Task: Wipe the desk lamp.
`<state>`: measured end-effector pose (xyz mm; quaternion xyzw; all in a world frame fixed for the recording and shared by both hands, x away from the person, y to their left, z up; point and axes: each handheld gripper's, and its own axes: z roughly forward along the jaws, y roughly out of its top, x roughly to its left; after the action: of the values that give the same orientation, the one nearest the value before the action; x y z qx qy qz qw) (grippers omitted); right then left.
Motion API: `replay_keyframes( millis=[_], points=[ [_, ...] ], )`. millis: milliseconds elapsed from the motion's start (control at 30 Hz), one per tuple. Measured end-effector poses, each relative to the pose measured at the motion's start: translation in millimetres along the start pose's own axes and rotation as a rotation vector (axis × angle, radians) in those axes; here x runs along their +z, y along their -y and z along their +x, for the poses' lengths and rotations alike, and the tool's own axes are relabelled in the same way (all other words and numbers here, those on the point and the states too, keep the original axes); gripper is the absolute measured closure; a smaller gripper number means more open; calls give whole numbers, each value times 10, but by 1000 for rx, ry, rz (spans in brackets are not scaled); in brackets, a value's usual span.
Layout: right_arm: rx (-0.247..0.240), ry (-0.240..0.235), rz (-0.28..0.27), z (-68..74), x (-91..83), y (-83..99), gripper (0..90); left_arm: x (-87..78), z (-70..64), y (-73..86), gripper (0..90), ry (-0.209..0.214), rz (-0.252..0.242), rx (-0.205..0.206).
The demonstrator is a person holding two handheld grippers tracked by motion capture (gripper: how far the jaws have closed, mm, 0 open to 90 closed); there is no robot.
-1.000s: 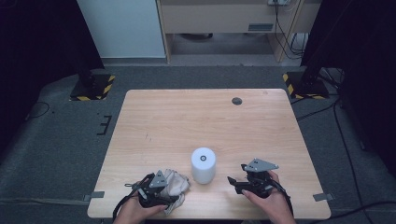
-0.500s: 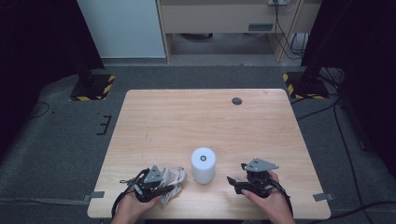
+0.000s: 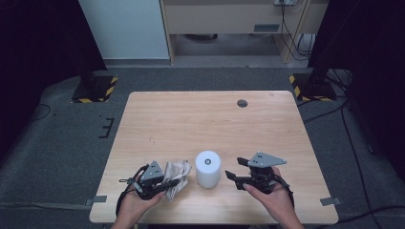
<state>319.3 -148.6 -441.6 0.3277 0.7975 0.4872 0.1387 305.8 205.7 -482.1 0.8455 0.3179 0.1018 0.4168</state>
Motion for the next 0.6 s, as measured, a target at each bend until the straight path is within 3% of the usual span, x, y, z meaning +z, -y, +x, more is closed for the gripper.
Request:
replay_keyframes(
  millis=[167, 600],
  points=[
    [-43, -24, 3, 113, 104, -239, 391, 17, -63, -19, 787, -2, 7, 14],
    [-15, -77, 67, 113, 499, -411, 325, 13, -80, -73, 787, 19, -8, 30]
  ],
)
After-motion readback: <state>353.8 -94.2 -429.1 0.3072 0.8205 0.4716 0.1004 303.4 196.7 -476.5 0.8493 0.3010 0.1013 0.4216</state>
